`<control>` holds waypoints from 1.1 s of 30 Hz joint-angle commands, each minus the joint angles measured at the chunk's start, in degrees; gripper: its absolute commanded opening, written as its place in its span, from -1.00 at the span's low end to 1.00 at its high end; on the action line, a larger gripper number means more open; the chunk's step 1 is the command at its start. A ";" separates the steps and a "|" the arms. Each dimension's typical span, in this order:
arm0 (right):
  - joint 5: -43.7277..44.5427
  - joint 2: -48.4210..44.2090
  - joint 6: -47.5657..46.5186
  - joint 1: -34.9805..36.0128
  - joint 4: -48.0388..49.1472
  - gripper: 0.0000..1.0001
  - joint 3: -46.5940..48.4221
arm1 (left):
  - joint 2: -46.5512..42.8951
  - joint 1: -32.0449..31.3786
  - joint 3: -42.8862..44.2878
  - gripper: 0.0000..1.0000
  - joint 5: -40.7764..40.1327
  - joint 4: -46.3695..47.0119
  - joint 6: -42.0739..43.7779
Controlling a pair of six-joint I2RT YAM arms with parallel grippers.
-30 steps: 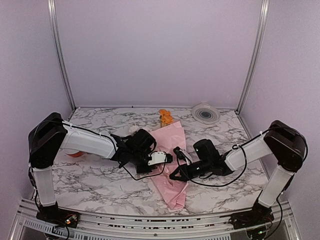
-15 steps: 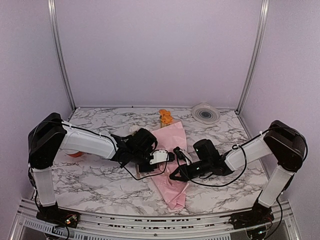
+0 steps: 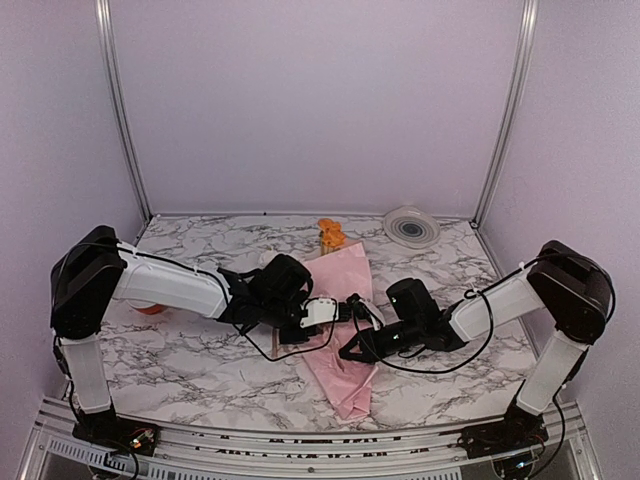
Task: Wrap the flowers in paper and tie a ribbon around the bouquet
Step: Cross the ribbon over the folded bouquet.
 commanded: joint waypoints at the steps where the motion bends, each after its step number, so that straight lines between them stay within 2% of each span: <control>1: -0.36 0.83 0.18 -0.24 0.20 -0.71 0.62 | -2.88 -0.22 -1.62 -0.46 2.44 0.66 0.32; 10: -0.41 0.67 0.24 -0.30 0.16 -0.71 0.40 | -3.88 -0.20 -2.74 -0.42 3.54 4.56 -0.17; 17: -0.39 0.65 0.15 -0.30 0.15 -0.71 0.15 | -1.78 -0.20 -1.49 -0.36 3.19 4.03 0.02; 23: -0.76 0.50 0.16 -0.24 0.01 -0.71 0.35 | 1.82 -0.23 1.65 -0.33 -0.01 0.82 1.40; 33: -1.54 0.53 0.08 -0.31 0.06 -0.71 0.53 | 3.35 -0.24 2.35 -0.21 -2.68 2.30 4.44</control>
